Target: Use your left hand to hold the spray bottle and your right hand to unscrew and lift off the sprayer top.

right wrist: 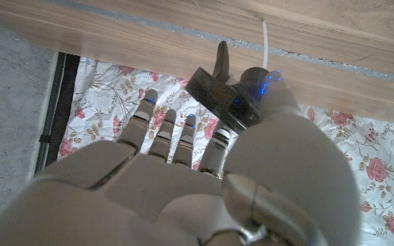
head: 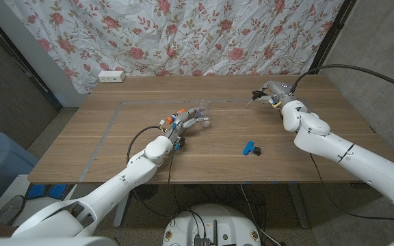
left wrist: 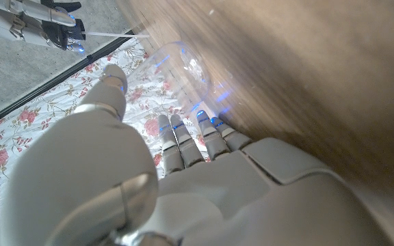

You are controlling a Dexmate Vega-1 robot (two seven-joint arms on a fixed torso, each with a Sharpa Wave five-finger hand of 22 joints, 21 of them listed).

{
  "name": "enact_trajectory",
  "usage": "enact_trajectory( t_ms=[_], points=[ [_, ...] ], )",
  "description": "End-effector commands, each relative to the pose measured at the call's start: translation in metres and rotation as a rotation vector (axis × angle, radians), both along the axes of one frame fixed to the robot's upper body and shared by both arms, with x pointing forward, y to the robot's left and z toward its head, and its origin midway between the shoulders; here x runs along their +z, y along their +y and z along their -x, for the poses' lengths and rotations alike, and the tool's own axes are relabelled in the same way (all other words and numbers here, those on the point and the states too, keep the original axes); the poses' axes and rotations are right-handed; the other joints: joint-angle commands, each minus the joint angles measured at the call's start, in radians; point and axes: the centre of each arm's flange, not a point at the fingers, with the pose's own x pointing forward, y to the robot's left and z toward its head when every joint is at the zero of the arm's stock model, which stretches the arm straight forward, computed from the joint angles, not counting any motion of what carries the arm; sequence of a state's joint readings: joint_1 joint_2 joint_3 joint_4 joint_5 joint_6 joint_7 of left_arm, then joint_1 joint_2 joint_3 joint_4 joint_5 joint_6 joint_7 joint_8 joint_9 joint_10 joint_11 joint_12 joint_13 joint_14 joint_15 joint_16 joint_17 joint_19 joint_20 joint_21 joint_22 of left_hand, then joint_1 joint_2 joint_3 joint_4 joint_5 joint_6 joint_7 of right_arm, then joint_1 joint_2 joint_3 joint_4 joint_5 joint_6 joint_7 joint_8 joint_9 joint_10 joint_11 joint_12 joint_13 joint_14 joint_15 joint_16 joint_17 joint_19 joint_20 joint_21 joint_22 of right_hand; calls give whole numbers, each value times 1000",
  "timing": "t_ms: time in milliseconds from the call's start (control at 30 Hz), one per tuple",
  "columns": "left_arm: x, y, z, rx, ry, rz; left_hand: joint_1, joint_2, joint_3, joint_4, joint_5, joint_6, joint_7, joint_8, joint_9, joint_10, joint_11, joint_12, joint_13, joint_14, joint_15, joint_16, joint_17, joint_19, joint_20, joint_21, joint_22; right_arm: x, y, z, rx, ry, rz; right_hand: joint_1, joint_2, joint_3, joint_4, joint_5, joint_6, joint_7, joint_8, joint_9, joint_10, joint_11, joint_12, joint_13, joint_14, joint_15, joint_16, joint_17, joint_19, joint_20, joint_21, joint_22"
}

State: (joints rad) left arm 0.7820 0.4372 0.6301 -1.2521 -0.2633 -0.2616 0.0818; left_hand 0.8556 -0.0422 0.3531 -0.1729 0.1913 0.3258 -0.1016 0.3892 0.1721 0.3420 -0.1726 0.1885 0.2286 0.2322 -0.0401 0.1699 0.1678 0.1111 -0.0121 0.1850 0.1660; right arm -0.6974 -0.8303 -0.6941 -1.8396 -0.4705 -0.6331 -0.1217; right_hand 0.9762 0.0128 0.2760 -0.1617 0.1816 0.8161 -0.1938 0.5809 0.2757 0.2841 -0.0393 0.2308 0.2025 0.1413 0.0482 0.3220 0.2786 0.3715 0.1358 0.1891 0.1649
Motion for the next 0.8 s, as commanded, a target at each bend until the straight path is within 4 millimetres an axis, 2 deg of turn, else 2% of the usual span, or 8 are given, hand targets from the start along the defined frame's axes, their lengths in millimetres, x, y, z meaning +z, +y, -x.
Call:
enact_trajectory(
  t_ms=[33,233,267,433,633,700,800],
  points=[
    [5,3,-1,-12,-3,-13,6,-16,-4,1,3,-25,-3,-29,1,-29,13,-3,-11,-32,-100,-3,1,-1,-6,1,4,-7,-1,-1,-11,-6,0,5,2,-2,-2,2,20,-27,6,32,8,1,-3,3,9,-6,4,3,12,-3,7,3],
    [6,4,-2,-18,1,-12,10,-29,-8,3,-3,-72,4,-77,1,-72,24,-6,-27,-77,-84,-2,1,-17,-13,-3,4,-14,-1,-2,-21,-31,-3,6,1,-3,-2,1,20,-27,8,34,9,2,-5,3,9,-8,4,3,13,-4,6,3],
    [6,5,-2,-19,1,-13,11,-31,-9,4,-3,-86,11,-90,1,-79,40,-4,-30,-80,-81,1,1,-20,-14,-3,4,-15,-1,-3,-23,-34,-8,6,0,-3,-2,1,20,-27,8,34,9,1,-4,3,10,-8,4,3,13,-5,6,3],
    [6,5,-2,-30,5,-17,10,-34,-11,7,-6,-128,15,-125,1,-106,43,-6,-36,-110,-68,-1,1,-28,-11,-3,4,-21,-1,-4,-24,-28,-2,6,-4,-4,-2,-1,19,-27,11,36,15,1,-4,4,16,-14,6,3,21,-10,8,3],
    [7,6,-2,-40,3,-16,11,-49,-16,6,-12,-146,21,-149,3,-152,56,-9,-40,-158,-57,-4,1,-54,-13,-7,4,-31,0,-6,-28,-41,6,7,-9,-6,-2,-1,17,-27,12,38,16,2,-4,4,19,-17,6,3,23,-9,7,3],
    [9,7,-2,-43,-2,-14,10,-52,-18,6,-13,-153,20,-156,3,-163,61,-9,-41,-170,-52,-3,1,-65,-20,-9,3,-34,0,-7,-28,-50,11,7,-10,-7,-2,-1,17,-27,13,38,17,2,-4,4,18,-17,6,3,24,-11,7,3],
    [11,8,-1,-44,-9,-11,5,-61,-25,9,-16,-163,22,-166,4,-191,51,-12,-43,-190,-46,-2,2,-84,-38,-11,3,-38,1,-8,-35,-55,14,7,-11,-7,-2,-1,16,-27,13,39,17,1,-5,4,19,-19,6,3,27,-12,8,3]
  ],
)
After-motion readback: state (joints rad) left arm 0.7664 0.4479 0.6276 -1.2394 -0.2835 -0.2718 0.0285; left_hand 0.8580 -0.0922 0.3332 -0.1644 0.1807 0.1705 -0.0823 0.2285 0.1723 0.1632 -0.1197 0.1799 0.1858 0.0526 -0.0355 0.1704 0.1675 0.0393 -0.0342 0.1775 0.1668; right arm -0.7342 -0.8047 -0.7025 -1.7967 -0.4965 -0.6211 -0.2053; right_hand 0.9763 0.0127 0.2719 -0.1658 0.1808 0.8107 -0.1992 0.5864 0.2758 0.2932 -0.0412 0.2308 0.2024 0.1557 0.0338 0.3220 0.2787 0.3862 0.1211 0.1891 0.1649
